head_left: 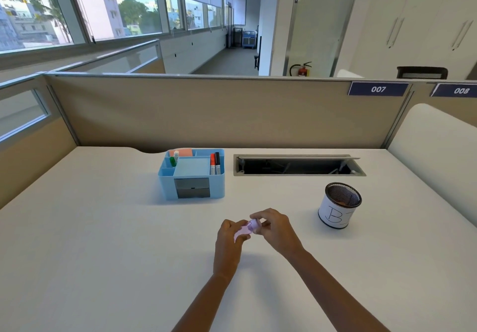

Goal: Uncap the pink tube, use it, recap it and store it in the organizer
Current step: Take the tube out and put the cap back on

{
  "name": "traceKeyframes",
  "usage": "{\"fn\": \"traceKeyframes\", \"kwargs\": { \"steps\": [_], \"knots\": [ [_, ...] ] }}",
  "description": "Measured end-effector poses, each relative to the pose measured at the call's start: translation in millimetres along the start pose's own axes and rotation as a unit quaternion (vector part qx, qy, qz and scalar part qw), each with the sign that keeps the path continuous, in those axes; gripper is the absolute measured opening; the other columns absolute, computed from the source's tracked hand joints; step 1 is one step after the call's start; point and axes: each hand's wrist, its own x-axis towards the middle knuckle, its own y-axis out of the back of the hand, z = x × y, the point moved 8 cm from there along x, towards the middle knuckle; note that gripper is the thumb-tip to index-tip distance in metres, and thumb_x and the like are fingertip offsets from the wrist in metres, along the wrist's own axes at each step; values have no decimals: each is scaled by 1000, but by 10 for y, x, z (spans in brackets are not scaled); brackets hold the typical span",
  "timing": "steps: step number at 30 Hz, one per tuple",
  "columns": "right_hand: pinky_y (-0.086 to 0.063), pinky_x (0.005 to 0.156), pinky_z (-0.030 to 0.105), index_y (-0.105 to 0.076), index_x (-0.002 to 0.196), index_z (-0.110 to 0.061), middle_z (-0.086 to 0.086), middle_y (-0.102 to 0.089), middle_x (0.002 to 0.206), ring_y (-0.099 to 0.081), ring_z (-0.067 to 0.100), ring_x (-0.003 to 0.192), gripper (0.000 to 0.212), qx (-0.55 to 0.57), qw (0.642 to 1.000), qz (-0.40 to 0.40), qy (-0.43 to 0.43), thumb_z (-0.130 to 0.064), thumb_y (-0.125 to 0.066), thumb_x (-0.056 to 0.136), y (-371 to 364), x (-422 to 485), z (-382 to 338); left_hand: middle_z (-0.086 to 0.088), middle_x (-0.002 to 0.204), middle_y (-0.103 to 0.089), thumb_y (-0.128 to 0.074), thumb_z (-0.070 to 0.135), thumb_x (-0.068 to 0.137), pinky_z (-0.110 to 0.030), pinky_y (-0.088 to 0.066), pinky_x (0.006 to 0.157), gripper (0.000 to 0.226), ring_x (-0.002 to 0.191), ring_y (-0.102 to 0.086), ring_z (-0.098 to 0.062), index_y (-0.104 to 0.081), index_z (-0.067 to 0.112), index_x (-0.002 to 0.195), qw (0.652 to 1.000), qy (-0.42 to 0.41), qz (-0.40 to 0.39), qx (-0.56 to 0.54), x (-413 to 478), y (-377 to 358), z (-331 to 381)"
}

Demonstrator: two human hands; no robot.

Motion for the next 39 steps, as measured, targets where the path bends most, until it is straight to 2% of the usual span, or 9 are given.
{"fn": "traceKeyframes", "kwargs": {
  "steps": [3,5,9,13,18,24,29,36,39],
  "knots": [
    [-45,68,4,-68,102,-4,17,-67,108,-64,23,86,22,21,999,-13,-27,-6,-68,80,-13,-14,73,16,82,-47,-51,16,91,7,-39,58,22,79,-51,-11,-59,5,108,1000,-13,11,-13,-44,30,1],
    [-43,61,-1,-66,106,-7,12,-66,106,-59,18,83,26,40,998,-18,-49,-12,-68,80,-26,-26,127,16,80,-46,-53,13,90,7,-39,61,19,75,-53,-6,-62,8,106,999,-38,6,-16,-83,32,62],
    [-44,60,10,-63,105,-5,6,-62,90,-59,20,73,27,66,993,-9,-95,-19,-66,83,-38,-36,220,15,82,-49,-53,10,89,5,-40,63,18,79,-53,-3,-61,25,97,998,-58,-14,-35,-107,18,134],
    [-42,55,1,-66,99,-2,15,-69,97,-58,19,74,20,68,995,1,-73,-12,-67,81,-14,-32,193,0,96,-53,-52,12,90,8,-39,60,24,82,-53,-9,-57,9,113,999,-41,-15,-31,-78,13,89],
    [-42,61,-2,-67,101,-2,15,-68,104,-58,18,79,22,58,998,18,-30,-11,-67,81,45,-34,131,-3,96,-51,-56,7,87,7,-39,65,25,83,-52,-11,-60,4,111,997,-82,4,-5,-50,29,194],
    [-43,63,0,-67,104,-4,15,-70,103,-59,17,80,25,47,998,29,-6,-12,-68,80,87,-26,103,-1,96,-51,-59,7,85,4,-39,68,27,91,-49,-16,-61,8,112,995,-95,7,19,-10,-1,190],
    [-42,60,0,-69,98,-3,13,-71,93,-59,17,75,21,55,998,19,-24,-12,-69,79,96,12,112,-5,95,-51,-59,7,86,-31,-53,83,28,96,-55,-26,-61,11,114,994,-98,22,37,-43,-24,203],
    [-40,53,3,-69,94,0,7,-64,74,-55,13,59,18,81,993,6,-80,-12,-68,79,76,43,176,-15,100,-58,-62,5,84,-8,-42,74,33,97,-52,-23,-59,11,116,980,-155,57,109,-101,-64,296],
    [-47,65,20,-68,96,0,14,-68,81,-59,21,65,21,93,990,-2,-109,-12,-68,80,56,40,205,-15,100,-58,-61,6,84,-17,-48,78,32,97,-53,-25,-60,11,116,981,-149,49,114,-114,-85,260]
  ]
}}
